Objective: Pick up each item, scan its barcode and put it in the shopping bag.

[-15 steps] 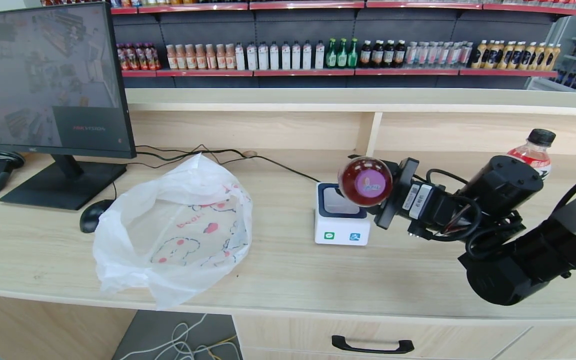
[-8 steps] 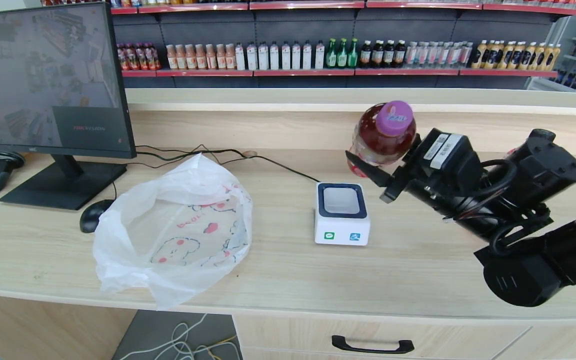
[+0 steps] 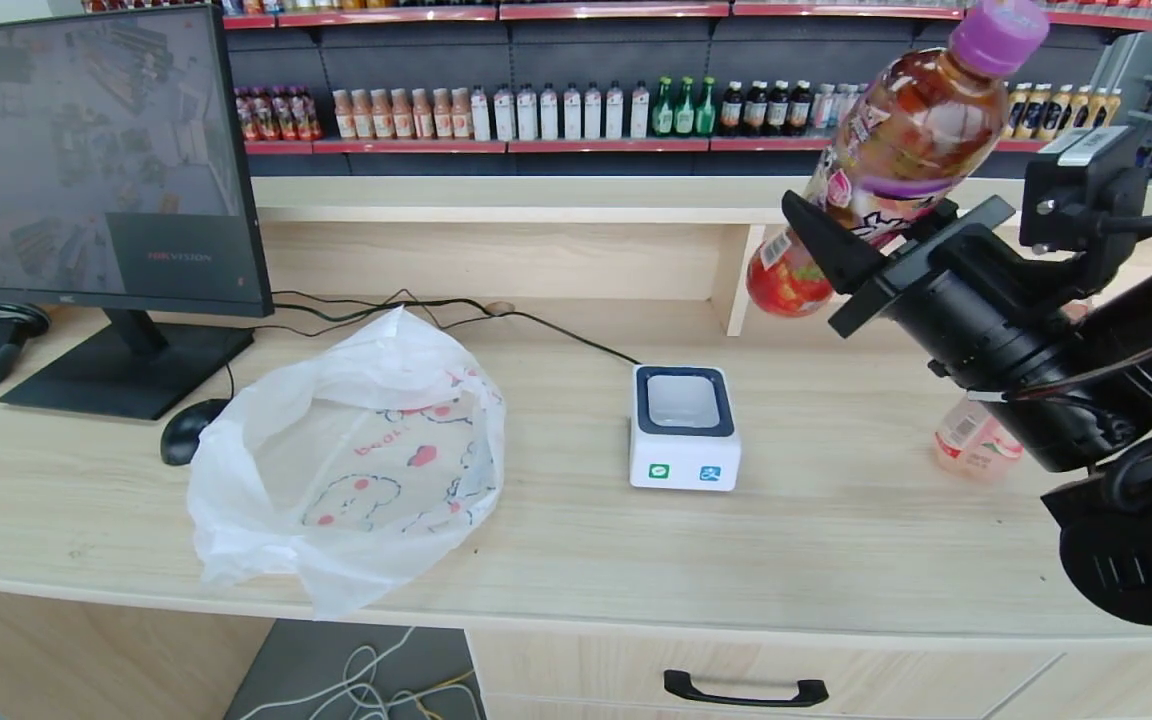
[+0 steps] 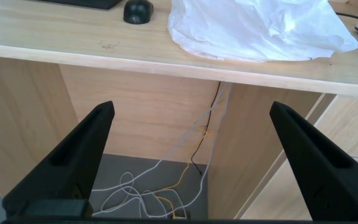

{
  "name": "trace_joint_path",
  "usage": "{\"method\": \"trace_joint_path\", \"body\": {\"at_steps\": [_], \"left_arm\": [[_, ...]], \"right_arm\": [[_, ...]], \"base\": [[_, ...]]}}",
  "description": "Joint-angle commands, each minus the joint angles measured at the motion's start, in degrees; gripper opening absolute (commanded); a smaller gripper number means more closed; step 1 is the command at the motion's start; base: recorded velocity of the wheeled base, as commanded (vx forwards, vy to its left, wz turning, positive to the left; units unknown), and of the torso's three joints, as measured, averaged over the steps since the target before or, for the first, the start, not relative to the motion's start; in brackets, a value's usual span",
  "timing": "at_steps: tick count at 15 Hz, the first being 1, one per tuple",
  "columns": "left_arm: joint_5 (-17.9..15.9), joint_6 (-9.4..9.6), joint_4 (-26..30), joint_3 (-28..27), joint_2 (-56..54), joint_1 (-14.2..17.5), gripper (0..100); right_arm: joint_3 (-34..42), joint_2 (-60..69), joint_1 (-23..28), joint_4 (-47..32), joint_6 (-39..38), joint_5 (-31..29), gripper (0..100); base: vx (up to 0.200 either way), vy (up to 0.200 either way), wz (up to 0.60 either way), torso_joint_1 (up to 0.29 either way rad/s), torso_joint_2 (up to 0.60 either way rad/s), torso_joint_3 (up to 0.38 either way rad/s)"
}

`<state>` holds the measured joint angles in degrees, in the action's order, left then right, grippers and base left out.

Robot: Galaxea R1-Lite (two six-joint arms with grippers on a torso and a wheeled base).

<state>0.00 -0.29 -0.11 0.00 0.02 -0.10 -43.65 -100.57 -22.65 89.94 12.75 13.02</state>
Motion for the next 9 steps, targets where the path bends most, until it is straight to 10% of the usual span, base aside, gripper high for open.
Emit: {"method": "trace_joint_path", "body": {"at_steps": [1, 5, 9], "left_arm": [[0.00, -0.06, -0.07, 0.00, -0.02, 0.01, 100], [0.00, -0.06, -0.07, 0.00, -0.02, 0.01, 100], [0.00, -0.15, -0.07, 0.00, -0.02, 0.01, 100]], "right_arm": [[4.37, 3.10, 2.52, 0.06, -4.49, -2.30, 0], [10.96, 5.39, 5.42, 0.06, -12.66, -3.79, 0], [13.60, 6.97, 5.34, 0.06, -15.21, -9.59, 0]], "base": [[0.000, 0.000, 0.00, 0.000, 0.00, 0.000], [0.000, 0.000, 0.00, 0.000, 0.00, 0.000], [-0.200, 0.000, 0.00, 0.004, 0.00, 0.004]]}}
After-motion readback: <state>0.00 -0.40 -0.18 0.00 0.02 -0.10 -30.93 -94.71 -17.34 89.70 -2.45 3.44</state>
